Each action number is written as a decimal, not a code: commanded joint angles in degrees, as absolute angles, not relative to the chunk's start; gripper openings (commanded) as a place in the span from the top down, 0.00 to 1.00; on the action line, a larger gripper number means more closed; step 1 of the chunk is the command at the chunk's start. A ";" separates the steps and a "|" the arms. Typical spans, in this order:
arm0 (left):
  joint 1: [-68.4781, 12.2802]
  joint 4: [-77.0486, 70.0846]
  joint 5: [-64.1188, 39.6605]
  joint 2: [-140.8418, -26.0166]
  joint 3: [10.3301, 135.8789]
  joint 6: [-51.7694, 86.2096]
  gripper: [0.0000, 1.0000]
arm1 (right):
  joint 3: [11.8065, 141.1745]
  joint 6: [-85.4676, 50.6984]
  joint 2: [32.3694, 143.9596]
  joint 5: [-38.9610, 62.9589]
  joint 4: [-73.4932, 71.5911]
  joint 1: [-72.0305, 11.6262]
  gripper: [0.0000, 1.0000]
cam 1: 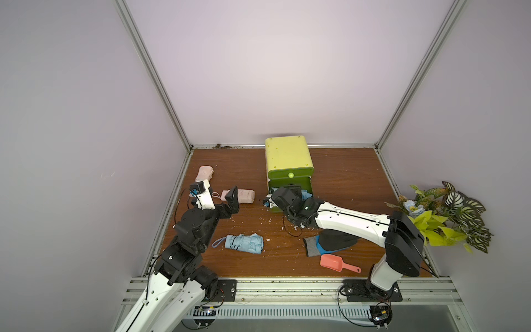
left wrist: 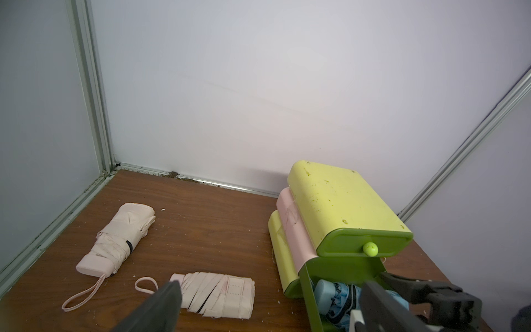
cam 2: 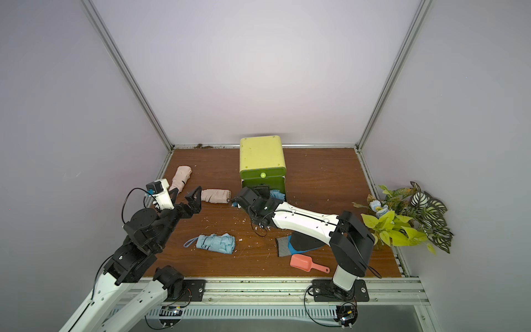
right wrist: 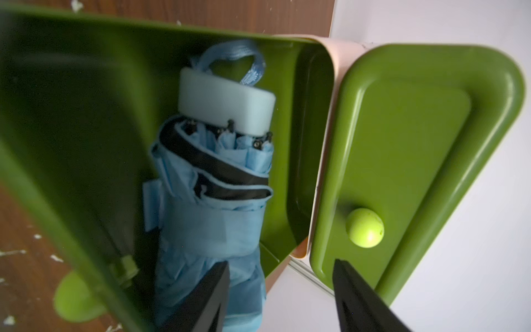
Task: Place the umbrella in the drawer by color
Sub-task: Place the umbrella in the drawer.
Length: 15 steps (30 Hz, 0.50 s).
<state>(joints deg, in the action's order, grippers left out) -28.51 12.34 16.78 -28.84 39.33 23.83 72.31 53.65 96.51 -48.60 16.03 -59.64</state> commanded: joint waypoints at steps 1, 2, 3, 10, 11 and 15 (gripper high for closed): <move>-28.53 14.33 16.39 -29.83 39.93 24.16 0.00 | 74.36 50.38 93.54 -51.01 13.81 -59.58 0.27; -28.58 14.85 16.52 -30.41 40.27 24.57 0.00 | 74.43 49.58 92.63 -51.17 13.80 -59.61 0.25; -28.49 15.55 16.70 -30.97 40.50 25.05 0.00 | 74.55 48.63 91.57 -51.34 13.71 -59.78 0.25; -28.52 25.69 18.46 -38.68 43.68 30.70 0.00 | 71.15 38.48 80.70 -51.51 8.97 -61.90 0.22; -28.54 27.53 18.46 -40.55 44.18 31.72 0.00 | 69.35 35.15 78.08 -50.45 6.78 -62.04 0.22; -28.52 33.46 17.21 -47.21 44.53 37.38 0.00 | 56.18 23.20 65.46 -36.66 -4.88 -62.05 0.21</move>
